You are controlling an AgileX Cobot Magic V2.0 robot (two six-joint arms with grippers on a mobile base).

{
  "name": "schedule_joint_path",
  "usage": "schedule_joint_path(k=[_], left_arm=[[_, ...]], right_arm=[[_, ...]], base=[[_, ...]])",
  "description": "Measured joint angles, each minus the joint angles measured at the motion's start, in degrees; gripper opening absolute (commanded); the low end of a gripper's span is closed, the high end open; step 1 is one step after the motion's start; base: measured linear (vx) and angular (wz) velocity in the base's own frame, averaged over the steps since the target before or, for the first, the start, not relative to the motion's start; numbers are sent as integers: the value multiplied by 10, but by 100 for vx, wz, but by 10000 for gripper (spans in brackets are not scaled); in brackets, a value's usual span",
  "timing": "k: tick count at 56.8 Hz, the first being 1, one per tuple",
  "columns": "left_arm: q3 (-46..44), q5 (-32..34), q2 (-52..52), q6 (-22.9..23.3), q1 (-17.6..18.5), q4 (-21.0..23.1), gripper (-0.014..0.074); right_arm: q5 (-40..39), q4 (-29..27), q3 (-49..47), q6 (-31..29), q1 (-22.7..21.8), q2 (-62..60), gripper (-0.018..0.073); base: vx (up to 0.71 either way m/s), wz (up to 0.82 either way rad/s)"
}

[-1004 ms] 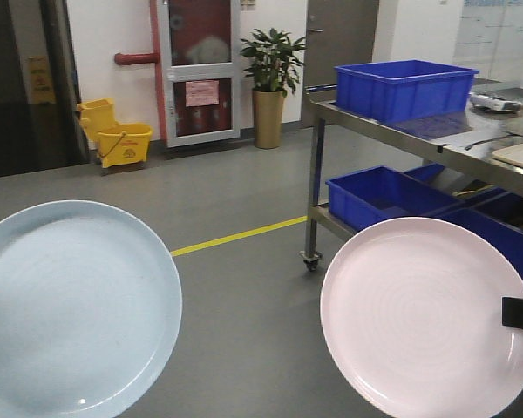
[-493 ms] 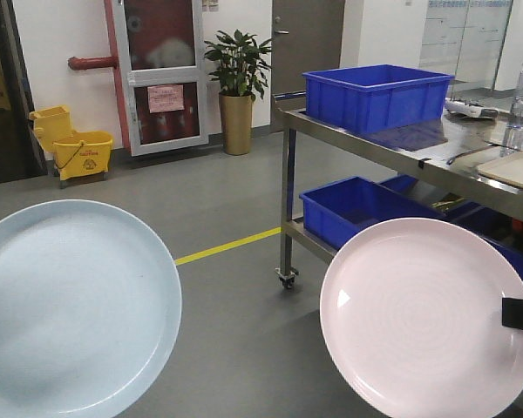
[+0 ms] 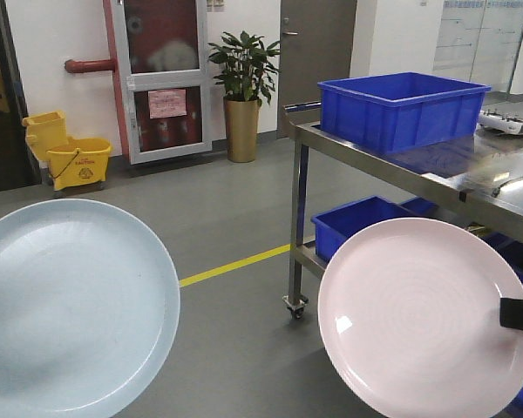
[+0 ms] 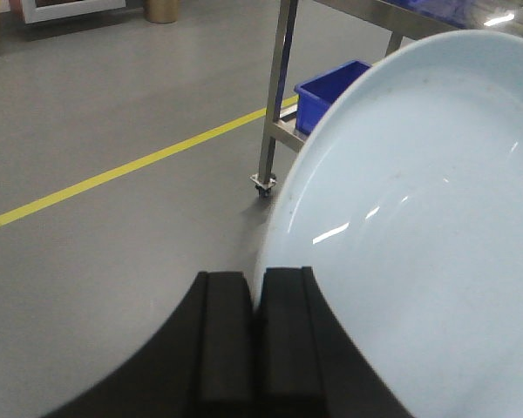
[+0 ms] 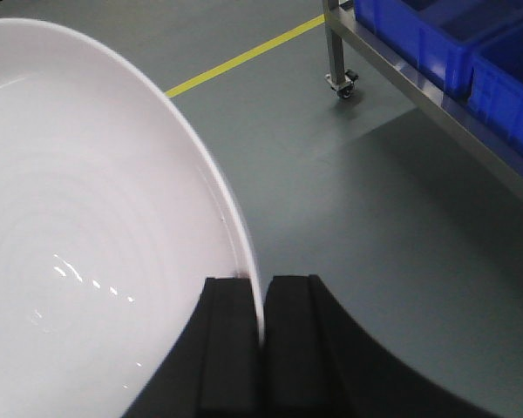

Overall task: Grab plate from conveyor and place on tray
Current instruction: 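Carry both plates while the base drives to the steel table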

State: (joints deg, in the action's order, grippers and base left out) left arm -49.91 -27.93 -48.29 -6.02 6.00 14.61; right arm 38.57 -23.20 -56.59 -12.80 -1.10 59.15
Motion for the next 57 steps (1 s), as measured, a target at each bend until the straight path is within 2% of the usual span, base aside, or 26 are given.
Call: schedule_joint_path(k=[19,57], left_arm=[[0,0,0,0,0,0,-6],[0,0,0,0,0,0,-6]], right_arm=[[0,0,0,0,0,0,-9],[0,0,0,0,0,0,-9]], base=[[50,-23],[48,-42]])
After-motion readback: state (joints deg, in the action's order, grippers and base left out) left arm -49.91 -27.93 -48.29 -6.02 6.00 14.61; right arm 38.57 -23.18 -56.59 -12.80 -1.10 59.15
